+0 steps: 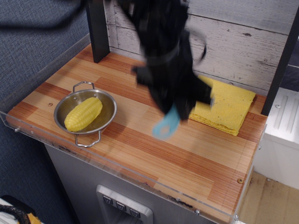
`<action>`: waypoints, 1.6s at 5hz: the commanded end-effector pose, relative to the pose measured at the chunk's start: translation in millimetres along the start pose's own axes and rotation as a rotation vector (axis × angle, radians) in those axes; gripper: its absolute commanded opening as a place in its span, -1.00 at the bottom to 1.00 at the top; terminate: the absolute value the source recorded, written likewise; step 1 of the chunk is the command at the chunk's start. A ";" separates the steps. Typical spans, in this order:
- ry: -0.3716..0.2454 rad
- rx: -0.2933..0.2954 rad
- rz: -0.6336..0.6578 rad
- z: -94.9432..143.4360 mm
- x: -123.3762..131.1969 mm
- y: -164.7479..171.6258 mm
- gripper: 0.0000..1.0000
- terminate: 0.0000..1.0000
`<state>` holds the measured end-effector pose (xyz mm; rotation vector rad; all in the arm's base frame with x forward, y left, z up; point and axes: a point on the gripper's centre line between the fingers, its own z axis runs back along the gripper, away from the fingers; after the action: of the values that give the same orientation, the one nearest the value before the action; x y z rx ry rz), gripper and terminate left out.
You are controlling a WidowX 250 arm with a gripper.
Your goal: Pick up the blue brush and move it in front of the yellow block
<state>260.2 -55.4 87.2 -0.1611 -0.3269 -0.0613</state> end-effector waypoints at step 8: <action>-0.102 0.080 0.093 -14.6 13.4 -17.3 1.00 -1.00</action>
<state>271.2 -77.1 66.4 -0.0889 -0.3740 0.0551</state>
